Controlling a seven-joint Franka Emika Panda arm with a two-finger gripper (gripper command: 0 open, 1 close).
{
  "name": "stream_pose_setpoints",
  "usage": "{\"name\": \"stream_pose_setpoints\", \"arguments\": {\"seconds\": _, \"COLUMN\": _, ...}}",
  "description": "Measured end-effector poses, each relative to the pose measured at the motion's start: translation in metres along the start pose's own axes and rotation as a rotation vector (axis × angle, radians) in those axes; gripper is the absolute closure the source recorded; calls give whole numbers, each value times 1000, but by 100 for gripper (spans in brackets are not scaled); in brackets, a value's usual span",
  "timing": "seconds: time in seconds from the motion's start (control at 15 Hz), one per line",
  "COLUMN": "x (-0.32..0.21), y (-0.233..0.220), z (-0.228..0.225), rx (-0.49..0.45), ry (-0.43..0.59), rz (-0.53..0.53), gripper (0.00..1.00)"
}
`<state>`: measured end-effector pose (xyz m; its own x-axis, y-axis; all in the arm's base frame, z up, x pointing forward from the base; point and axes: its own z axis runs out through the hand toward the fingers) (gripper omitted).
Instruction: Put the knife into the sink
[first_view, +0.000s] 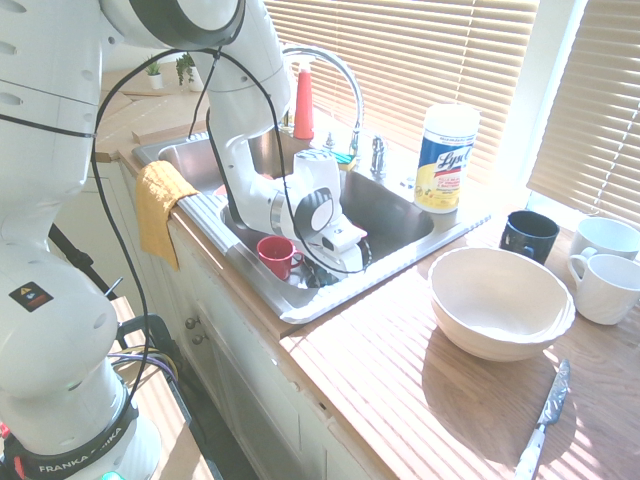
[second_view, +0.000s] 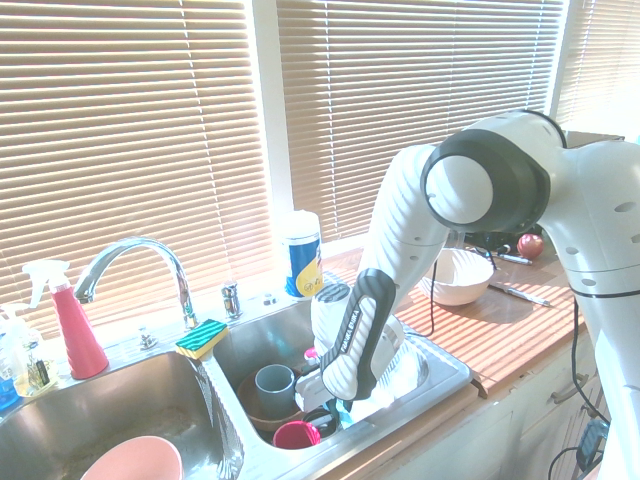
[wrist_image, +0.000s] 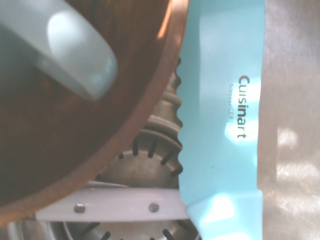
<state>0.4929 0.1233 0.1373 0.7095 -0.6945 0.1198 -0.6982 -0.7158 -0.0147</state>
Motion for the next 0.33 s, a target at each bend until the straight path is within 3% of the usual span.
{"name": "stream_pose_setpoints", "arguments": {"seconds": 0.2, "x": 9, "y": -4, "z": -23, "rx": 9, "ry": 17, "rz": 10, "gripper": 0}}
{"name": "stream_pose_setpoints", "arguments": {"seconds": 0.33, "x": 13, "y": -10, "z": -63, "rx": 6, "ry": 32, "rz": 4, "gripper": 0}}
